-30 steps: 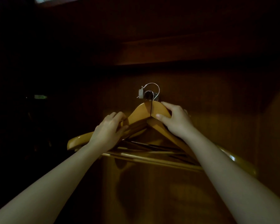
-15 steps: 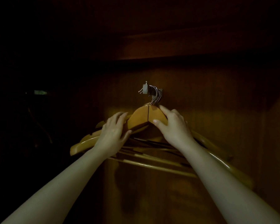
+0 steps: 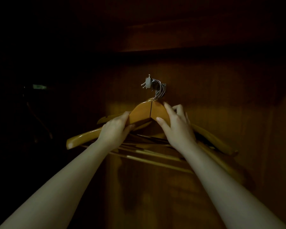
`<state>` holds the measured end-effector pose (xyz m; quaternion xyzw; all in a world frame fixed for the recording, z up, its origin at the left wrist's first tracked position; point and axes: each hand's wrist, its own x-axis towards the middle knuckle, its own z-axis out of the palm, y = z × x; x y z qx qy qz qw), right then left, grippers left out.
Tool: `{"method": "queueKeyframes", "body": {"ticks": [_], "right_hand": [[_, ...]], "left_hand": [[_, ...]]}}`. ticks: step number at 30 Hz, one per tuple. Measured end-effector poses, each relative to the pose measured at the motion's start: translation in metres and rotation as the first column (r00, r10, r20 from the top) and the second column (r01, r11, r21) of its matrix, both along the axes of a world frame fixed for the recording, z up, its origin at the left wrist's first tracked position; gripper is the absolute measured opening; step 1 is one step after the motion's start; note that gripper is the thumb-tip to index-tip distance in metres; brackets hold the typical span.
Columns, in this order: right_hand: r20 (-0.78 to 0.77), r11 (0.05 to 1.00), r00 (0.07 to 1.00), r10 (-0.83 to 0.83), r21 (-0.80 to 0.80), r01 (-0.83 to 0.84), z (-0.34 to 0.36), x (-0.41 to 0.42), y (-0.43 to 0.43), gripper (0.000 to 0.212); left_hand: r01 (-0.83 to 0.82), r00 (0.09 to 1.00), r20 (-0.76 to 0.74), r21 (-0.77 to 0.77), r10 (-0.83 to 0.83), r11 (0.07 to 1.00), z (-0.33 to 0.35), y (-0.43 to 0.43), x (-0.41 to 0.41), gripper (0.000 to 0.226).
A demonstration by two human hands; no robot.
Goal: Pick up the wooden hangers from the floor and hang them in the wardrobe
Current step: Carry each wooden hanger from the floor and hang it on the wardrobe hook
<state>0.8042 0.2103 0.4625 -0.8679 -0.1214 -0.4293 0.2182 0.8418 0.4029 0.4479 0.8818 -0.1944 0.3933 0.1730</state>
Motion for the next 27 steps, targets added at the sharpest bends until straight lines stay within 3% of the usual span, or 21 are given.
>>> {"method": "queueKeyframes", "body": {"ticks": [4,8,11,15,21,27], "right_hand": [[-0.001,0.997,0.998,-0.065,-0.037,0.065,-0.002,-0.004,0.002,0.056],[-0.016,0.988,0.991,-0.13,-0.085,0.129,0.001,-0.009,0.002,0.057],[0.028,0.967,0.978,-0.204,-0.149,0.206,-0.001,-0.017,0.002,0.061],[0.107,0.959,0.974,-0.198,-0.187,0.215,-0.017,-0.032,0.006,0.059],[0.19,0.952,0.969,-0.159,-0.232,0.202,-0.053,-0.06,0.017,0.043],[0.035,0.963,0.992,-0.121,-0.238,0.126,-0.102,-0.088,0.035,0.037]], "left_hand": [[-0.016,1.0,-0.022,-0.026,0.015,1.0,-0.002,-0.005,-0.002,0.039],[-0.174,0.983,-0.069,-0.068,0.17,0.982,-0.014,-0.015,-0.009,0.053],[-0.192,0.98,-0.063,-0.082,0.187,0.978,-0.03,-0.019,-0.023,0.061],[-0.151,0.988,0.006,-0.089,0.153,0.984,-0.047,-0.015,-0.045,0.059],[-0.045,0.998,-0.046,0.021,0.046,0.999,-0.071,-0.001,-0.079,0.054],[0.161,0.975,-0.173,0.118,-0.139,0.98,-0.105,0.025,-0.105,0.051]]}}
